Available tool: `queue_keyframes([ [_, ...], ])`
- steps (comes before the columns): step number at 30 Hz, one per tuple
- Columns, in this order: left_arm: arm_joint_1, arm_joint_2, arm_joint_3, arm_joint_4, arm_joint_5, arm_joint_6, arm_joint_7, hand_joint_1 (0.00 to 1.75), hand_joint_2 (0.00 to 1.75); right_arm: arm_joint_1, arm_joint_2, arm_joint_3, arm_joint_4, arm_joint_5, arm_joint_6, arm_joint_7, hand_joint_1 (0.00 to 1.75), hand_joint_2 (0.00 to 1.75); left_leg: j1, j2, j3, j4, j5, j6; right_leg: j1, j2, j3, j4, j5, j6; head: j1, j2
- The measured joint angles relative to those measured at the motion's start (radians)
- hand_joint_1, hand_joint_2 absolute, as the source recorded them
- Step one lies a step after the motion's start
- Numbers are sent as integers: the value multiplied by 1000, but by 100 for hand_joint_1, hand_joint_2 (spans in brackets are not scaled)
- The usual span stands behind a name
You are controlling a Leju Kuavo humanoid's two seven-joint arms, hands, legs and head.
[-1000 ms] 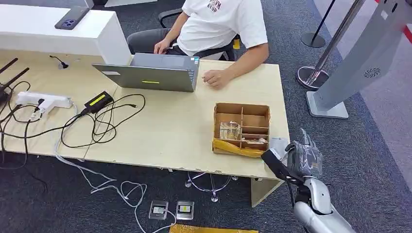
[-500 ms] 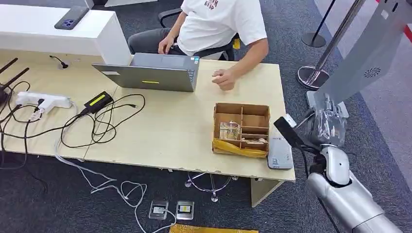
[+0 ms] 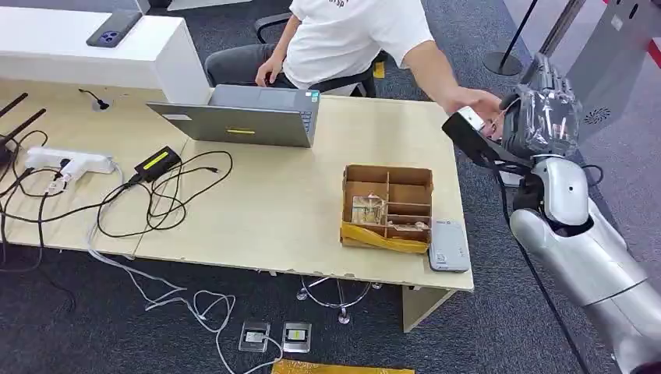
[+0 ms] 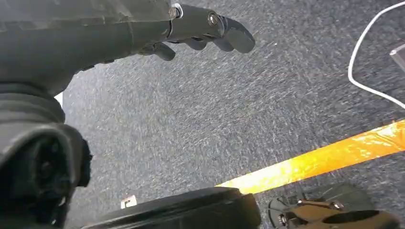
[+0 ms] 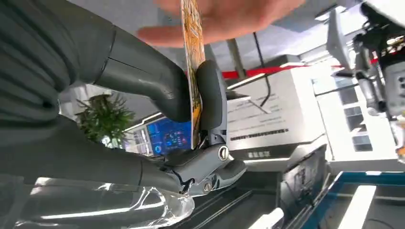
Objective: Pass the card to the sensor for recognition and then transmit it.
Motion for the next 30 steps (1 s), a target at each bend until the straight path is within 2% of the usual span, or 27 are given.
queue_keyframes([
  [11, -15, 2, -60, -14, 39, 2, 16, 0, 0, -74, 176, 100, 225, -27, -39, -75, 171, 175, 1, -1, 0, 0, 0, 0, 1, -1, 0, 0, 0, -1, 0, 0],
  [12, -15, 3, -62, -14, 40, 2, 20, 0, 0, -74, 186, 105, 243, -27, -44, -76, 7, 175, 1, -1, 0, 0, 0, 0, 1, -1, 0, 0, 0, -1, 0, 0],
  [13, -15, 3, -66, -14, 42, 3, 23, 0, 0, -75, 198, 111, 260, -28, -47, -76, 0, 175, 1, -1, 0, 0, 0, 0, 1, -1, 0, 0, 0, -1, 0, 0],
  [18, -15, 8, -84, -15, 48, 3, 24, 0, 0, -76, 228, 135, 325, -40, -65, -67, 0, 175, 1, -1, 0, 0, 0, 0, 1, -1, 0, 0, 0, -1, 0, 0],
  [22, -14, 11, -86, -15, 59, 3, 25, 0, 0, -74, 234, 141, 349, -85, -116, -78, 0, 175, 1, -1, 0, 0, 0, 0, 1, -1, 0, 0, 0, -1, 0, 0],
  [26, -13, 12, -85, -14, 58, 3, 6, 0, 0, -55, 236, 132, 353, -179, -202, -143, 0, 175, 1, -1, 0, 0, 0, 0, 1, 0, 0, 0, 0, -1, 0, 0],
  [30, -5, 11, -82, -14, 50, 3, -7, 0, 0, 7, 234, 104, 299, -288, -227, -192, 0, 175, 2, -1, 1, 0, 0, -1, 2, 0, 0, 0, -1, -1, 0, 0],
])
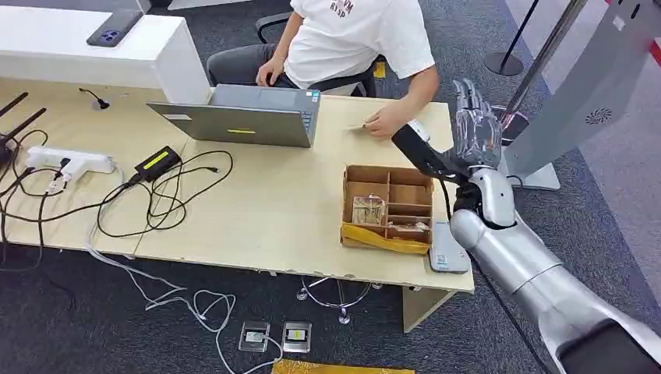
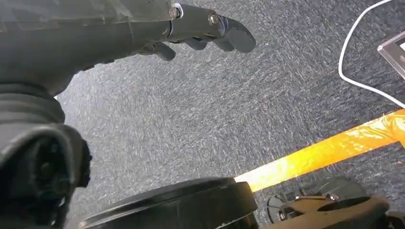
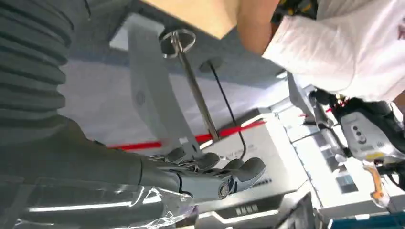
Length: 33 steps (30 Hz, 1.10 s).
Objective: Pass the card to the sensor for recognition and then transmit it.
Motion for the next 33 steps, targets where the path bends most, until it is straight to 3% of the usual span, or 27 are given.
queue_keyframes([
  [7, 8, 0, 9, 0, 10, 0, -22, 0, 0, 160, -38, -64, -216, -188, 61, -69, 0, 175, 0, 0, 1, 0, 0, 0, 0, 0, 1, 0, 0, 0, 0, 0],
  [12, 13, 0, 28, 1, 10, 0, -26, 0, 0, 307, -88, -110, -400, -230, 134, -107, 0, 175, 0, 1, 1, 0, -1, -1, 0, 0, 0, -1, 0, 0, 0, 0],
  [18, 14, -1, 48, 3, 1, 0, -38, 0, 0, 407, -141, -125, -522, -126, 217, -106, 0, 175, 0, 1, 1, 0, -1, -1, 0, 0, 0, -1, 0, 0, 0, 0],
  [24, 14, -3, 63, 5, -18, 0, -39, 0, 0, 460, -166, -120, -555, 79, 291, -26, 0, 175, 0, 1, 1, 0, -1, -1, 0, 0, 0, 0, 0, 0, 0, 0],
  [33, 14, -12, 81, 6, -45, 0, -17, 0, 0, 477, -162, -108, -526, 308, 278, 105, 0, 175, 0, 0, 0, 0, -1, -1, 0, 0, 0, 0, 0, 0, 0, 0],
])
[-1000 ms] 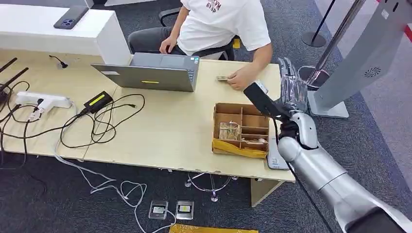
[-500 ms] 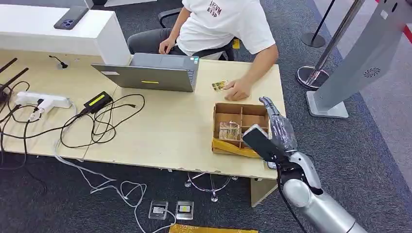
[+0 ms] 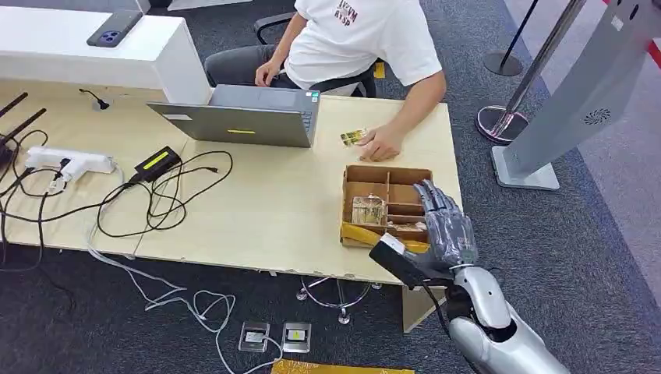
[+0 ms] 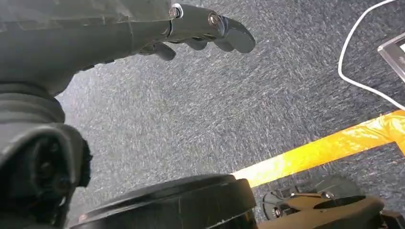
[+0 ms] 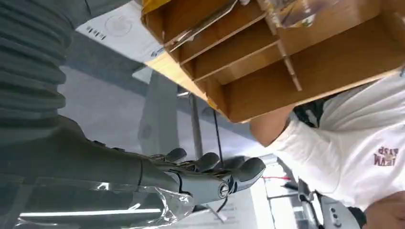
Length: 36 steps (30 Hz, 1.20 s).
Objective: Pass the card to the sensor for recognition and then transmit it.
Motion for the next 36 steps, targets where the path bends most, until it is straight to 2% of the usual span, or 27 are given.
queue_keyframes([
  [4, 0, 0, 0, 0, -2, 0, 6, 0, 0, -2, 5, 11, 27, 40, 6, 12, 0, 175, 0, 0, 0, 0, 0, 0, 0, 0, 0, 0, 0, 0, 0, 0],
  [13, 0, 0, -2, 0, 20, -1, 14, 0, 0, -53, 47, 41, 128, 66, 24, -5, 0, 175, 0, 0, 0, 0, 0, 0, 0, 0, 0, 0, 0, 0, 0, 0],
  [19, -1, 1, -2, -3, 36, 0, 14, 0, 0, -98, 87, 60, 226, 61, 5, -45, 0, 175, 0, 0, 0, 0, 0, 0, 0, 0, 0, 0, 0, 0, 0, 0],
  [30, -1, 1, -2, -3, 46, 0, 13, 0, 0, -152, 159, 86, 389, 49, -35, -78, 0, 175, 0, 0, 0, 0, 0, 0, 0, 0, 0, 0, 0, -1, 0, 0],
  [36, 0, 1, -2, -2, 51, 0, 11, 0, 0, -164, 179, 97, 451, 35, -57, -81, 0, 175, 0, 0, 0, 0, 0, 0, 0, 0, 0, 0, 0, -1, 0, 0],
])
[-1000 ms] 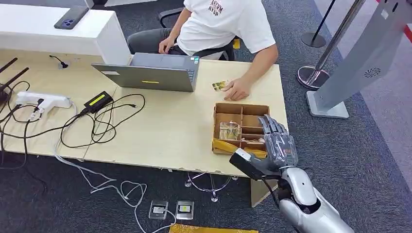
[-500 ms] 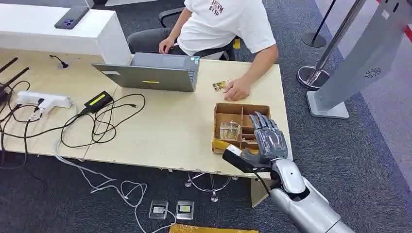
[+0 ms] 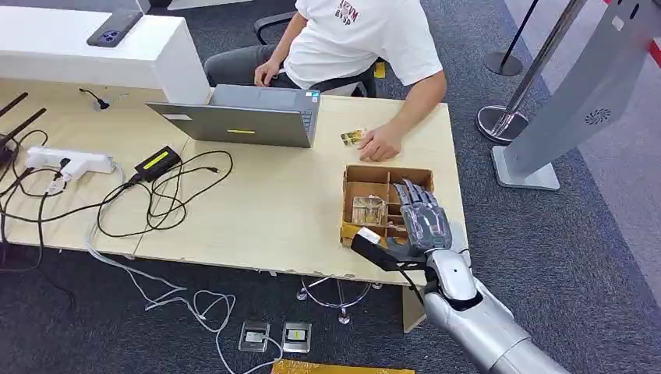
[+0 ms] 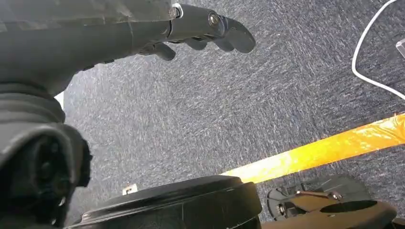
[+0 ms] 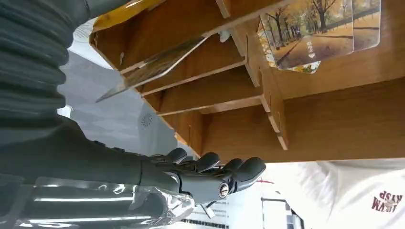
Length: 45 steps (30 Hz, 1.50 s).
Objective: Pass the card to the sensor for recognition and then transmit it.
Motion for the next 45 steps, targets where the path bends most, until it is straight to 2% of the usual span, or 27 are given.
queue_keyframes([
  [14, 0, -1, 1, 1, -25, 0, -23, 0, 0, -3, -1, 18, 29, 29, -43, 33, 0, 175, 0, 0, 0, 0, 0, 0, 0, 0, 0, 0, 0, 0, 0, 0],
  [26, 3, -4, 23, 2, -57, 0, -27, 0, 0, -2, -32, 24, -21, 52, -46, 57, 0, 175, 0, 0, 0, 0, 0, 0, 0, 0, 0, 0, 0, 0, 0, 0],
  [45, 10, -11, 52, 6, -118, 0, -29, 0, 0, 13, -36, 34, -33, 20, -16, 16, 0, 175, 0, 0, 0, 0, 0, 0, 0, 0, 0, 0, 0, 0, 0, 0],
])
